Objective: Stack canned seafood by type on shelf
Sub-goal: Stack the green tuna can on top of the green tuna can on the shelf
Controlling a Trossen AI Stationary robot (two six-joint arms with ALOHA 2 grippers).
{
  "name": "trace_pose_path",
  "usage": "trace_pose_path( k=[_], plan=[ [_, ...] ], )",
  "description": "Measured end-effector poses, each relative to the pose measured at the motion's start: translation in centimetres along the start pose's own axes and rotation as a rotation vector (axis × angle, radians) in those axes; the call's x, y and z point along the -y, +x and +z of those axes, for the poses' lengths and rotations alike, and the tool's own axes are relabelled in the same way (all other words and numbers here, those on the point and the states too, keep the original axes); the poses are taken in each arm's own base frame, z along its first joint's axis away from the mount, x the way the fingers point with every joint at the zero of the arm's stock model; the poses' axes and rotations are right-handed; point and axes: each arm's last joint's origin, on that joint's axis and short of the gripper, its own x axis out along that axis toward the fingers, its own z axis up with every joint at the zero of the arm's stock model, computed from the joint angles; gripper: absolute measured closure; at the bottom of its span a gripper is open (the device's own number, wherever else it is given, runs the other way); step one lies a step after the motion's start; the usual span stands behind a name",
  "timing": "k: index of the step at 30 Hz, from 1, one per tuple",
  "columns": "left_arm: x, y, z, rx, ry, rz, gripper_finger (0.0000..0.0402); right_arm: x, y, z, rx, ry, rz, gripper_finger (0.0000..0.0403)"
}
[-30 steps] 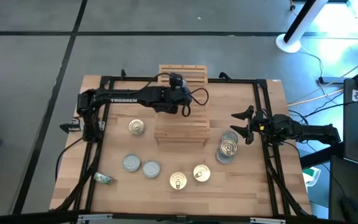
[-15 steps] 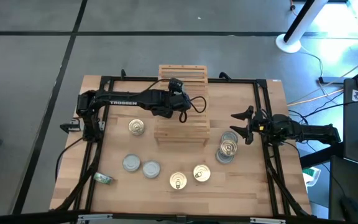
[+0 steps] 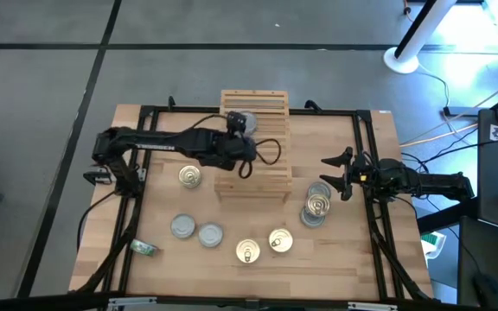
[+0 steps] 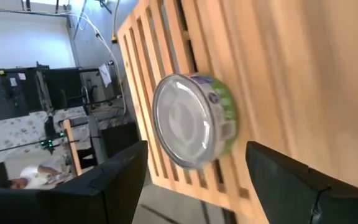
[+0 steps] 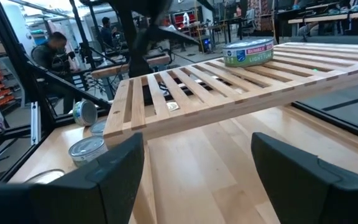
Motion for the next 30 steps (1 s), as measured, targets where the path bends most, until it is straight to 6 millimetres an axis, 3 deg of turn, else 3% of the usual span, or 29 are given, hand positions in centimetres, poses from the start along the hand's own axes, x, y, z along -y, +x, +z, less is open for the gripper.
trace_pose_path(
  k=[4,12,22,30],
  plan=[
    [0.8,-2.9,-0.5,0.027,-0.088,-0.026,0.0133,0.0,0.0,0.0,-0.001,0.0,0.0,0.0109],
    [5.0,-7.9,-1.5,-0.024,-0.211,-0.115,0.0133,0.0,0.0,-0.1,-0.007,-0.001,-0.001,0.0109],
    [10.4,-13.8,-2.1,-0.121,-0.463,-0.603,0.0133,0.0,0.0,-0.2,-0.023,-0.003,-0.004,0.0109],
    [13.9,-18.4,-3.0,-0.179,-0.439,-0.837,0.0133,0.1,0.0,-0.4,-0.039,-0.006,-0.007,0.0109]
  ],
)
